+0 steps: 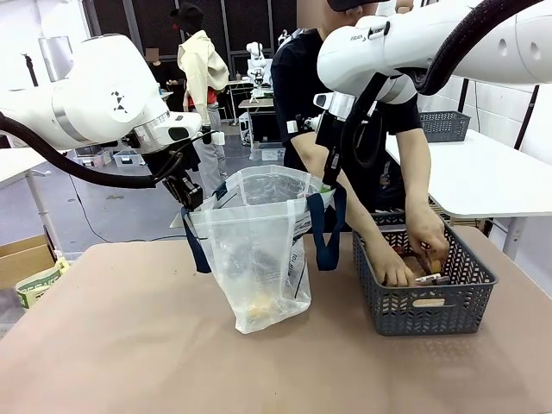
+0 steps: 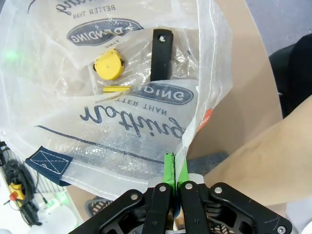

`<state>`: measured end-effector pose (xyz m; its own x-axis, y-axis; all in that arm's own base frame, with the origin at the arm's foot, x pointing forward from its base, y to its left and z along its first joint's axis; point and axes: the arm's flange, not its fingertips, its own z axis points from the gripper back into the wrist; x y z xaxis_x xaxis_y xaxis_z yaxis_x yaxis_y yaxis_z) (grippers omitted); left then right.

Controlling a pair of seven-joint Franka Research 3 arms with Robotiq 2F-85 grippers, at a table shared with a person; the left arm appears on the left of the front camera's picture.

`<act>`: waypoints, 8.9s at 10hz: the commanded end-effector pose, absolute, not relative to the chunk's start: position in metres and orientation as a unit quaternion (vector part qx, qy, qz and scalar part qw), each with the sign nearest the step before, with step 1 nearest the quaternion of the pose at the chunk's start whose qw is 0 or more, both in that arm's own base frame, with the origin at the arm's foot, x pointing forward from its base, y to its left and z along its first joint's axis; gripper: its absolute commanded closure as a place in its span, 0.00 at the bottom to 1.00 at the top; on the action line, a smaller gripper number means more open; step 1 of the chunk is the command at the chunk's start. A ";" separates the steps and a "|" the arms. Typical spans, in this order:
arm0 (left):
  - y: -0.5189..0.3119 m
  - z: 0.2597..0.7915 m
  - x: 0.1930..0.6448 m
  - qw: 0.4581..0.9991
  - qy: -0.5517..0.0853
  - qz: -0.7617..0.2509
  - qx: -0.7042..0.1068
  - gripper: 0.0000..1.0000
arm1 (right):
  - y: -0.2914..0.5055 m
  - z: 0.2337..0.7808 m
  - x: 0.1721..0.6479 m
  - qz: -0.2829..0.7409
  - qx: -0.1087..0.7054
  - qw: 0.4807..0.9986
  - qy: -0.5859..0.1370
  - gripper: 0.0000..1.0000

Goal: Transfer purchased items from the store into the shopping bag.
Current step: Move the Reusable shopping bag to the right side of the table.

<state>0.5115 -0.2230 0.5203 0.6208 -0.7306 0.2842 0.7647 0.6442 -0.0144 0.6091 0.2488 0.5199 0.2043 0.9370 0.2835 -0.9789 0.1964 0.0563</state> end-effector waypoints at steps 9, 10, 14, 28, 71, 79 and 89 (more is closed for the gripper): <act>-0.223 0.521 0.511 0.901 -0.128 -0.410 -0.065 1.00 | 0.248 0.522 0.609 0.624 0.114 0.768 -0.090 1.00; -0.223 0.521 0.511 0.901 -0.128 -0.410 -0.065 1.00 | 0.248 0.522 0.609 0.624 0.114 0.768 -0.090 1.00; -0.223 0.521 0.511 0.901 -0.128 -0.410 -0.065 1.00 | 0.248 0.522 0.609 0.624 0.114 0.768 -0.090 1.00; -0.223 0.521 0.511 0.901 -0.128 -0.410 -0.065 1.00 | 0.248 0.522 0.609 0.624 0.114 0.768 -0.090 1.00; -0.223 0.521 0.511 0.901 -0.128 -0.410 -0.065 1.00 | 0.248 0.522 0.609 0.624 0.114 0.768 -0.090 1.00; -0.223 0.521 0.511 0.901 -0.128 -0.410 -0.065 1.00 | 0.248 0.522 0.609 0.624 0.114 0.768 -0.090 1.00; -0.223 0.521 0.511 0.901 -0.128 -0.410 -0.065 1.00 | 0.248 0.522 0.609 0.624 0.114 0.768 -0.090 1.00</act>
